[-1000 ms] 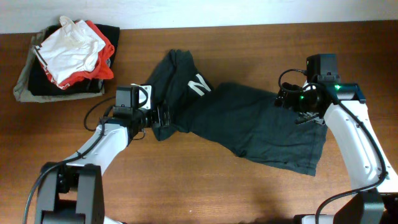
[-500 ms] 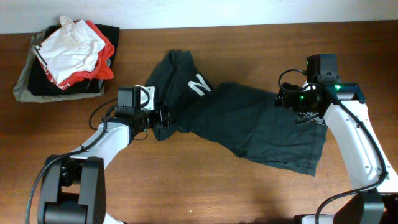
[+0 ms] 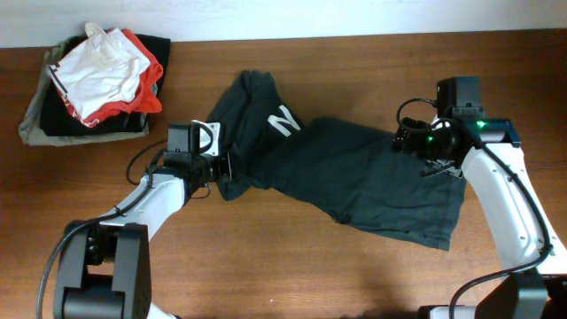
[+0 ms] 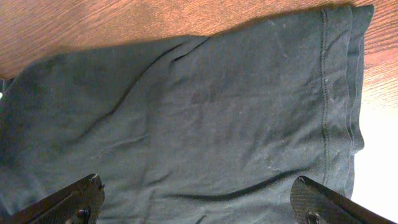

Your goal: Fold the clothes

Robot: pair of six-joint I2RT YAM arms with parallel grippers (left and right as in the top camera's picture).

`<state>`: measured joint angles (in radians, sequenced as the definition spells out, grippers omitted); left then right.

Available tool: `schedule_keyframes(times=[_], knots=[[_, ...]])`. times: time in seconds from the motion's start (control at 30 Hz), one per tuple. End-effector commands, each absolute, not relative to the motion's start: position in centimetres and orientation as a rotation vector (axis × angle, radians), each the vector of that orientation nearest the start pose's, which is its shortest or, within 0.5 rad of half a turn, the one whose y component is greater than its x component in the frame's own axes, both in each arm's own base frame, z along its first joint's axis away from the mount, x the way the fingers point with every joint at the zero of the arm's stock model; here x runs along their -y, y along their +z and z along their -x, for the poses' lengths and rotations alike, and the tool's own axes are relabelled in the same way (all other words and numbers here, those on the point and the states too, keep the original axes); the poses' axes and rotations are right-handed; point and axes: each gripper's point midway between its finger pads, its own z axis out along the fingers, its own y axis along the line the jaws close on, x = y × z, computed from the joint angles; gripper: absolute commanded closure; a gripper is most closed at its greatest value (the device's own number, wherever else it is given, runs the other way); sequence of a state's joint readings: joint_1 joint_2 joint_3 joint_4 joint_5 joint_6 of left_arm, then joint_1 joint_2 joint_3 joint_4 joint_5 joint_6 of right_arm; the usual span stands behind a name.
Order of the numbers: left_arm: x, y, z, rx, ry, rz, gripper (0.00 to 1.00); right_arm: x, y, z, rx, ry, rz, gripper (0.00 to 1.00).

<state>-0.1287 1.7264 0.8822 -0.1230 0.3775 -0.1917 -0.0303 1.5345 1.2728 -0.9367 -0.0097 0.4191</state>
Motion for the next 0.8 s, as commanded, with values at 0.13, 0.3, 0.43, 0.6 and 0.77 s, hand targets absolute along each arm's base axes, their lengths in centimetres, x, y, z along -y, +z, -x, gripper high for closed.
schedule_keyframes(times=[0.13,0.3,0.43,0.6,0.77], knots=[[11.5,4.2,-39.7,-2.530,-0.596,-0.078,0.74,1.0,14.2,-35.4,-2.699,0.119,-0.632,0.01],[11.5,4.2,-39.6,-2.535,-0.597,-0.077,0.82,1.0,14.2,-35.4,-2.698,0.119,-0.631,0.01],[11.3,3.9,-38.3,-2.591,-0.600,-0.063,0.83,1.0,14.2,-35.4,-2.698,0.119,-0.631,0.01],[10.0,4.5,-36.5,-2.657,-0.514,-0.024,0.98,1.0,14.2,-35.4,-2.699,0.119,-0.632,0.01],[8.5,5.5,-35.5,-2.684,-0.418,0.069,0.99,1.0,14.2,-35.4,-2.699,0.119,-0.632,0.01]])
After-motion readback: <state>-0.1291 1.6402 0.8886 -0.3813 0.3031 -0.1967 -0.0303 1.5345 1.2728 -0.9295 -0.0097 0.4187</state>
